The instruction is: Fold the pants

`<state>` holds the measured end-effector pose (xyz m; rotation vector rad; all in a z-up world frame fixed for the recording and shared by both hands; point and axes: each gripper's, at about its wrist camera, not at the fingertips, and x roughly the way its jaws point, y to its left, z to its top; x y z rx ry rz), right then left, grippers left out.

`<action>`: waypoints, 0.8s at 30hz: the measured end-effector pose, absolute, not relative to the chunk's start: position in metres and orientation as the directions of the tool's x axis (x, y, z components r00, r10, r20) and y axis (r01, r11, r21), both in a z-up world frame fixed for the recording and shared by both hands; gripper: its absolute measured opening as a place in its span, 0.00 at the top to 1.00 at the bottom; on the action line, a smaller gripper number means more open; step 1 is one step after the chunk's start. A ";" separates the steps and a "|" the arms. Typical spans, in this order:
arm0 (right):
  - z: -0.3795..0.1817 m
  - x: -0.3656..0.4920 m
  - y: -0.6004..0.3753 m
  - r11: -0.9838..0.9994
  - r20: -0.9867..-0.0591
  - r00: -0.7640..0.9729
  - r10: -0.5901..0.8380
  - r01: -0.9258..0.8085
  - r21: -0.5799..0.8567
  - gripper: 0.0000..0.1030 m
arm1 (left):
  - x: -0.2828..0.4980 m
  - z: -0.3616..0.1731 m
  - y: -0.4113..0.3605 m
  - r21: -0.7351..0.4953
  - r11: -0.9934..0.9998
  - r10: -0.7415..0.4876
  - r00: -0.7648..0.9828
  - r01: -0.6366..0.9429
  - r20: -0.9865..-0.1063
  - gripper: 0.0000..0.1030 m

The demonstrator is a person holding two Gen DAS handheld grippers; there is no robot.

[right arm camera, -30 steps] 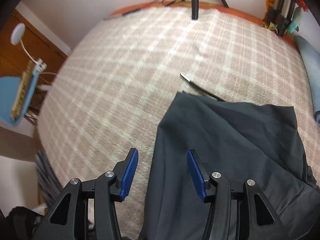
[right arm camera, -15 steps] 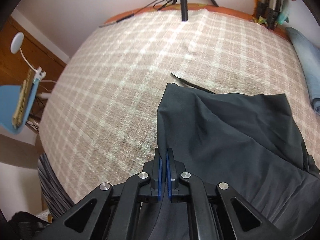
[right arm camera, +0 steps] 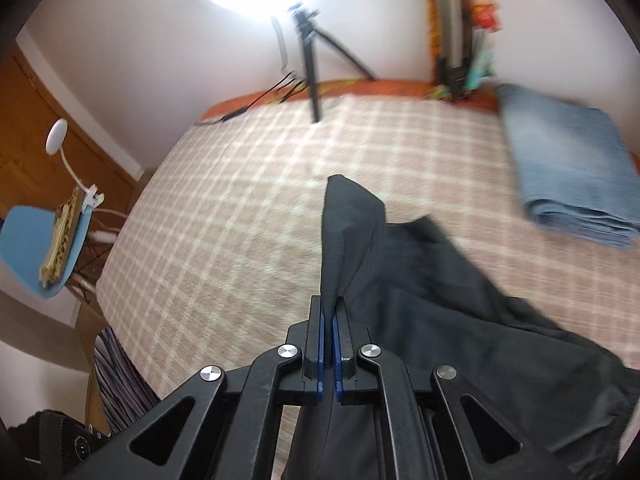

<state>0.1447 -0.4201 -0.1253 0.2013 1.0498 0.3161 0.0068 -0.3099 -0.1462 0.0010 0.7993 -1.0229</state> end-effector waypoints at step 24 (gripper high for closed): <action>-0.150 0.086 -0.658 0.974 -0.877 0.472 0.088 0.142 0.175 1.00 | -0.013 -0.140 -0.479 -0.426 0.277 -0.793 -0.045 0.861 -0.607 0.91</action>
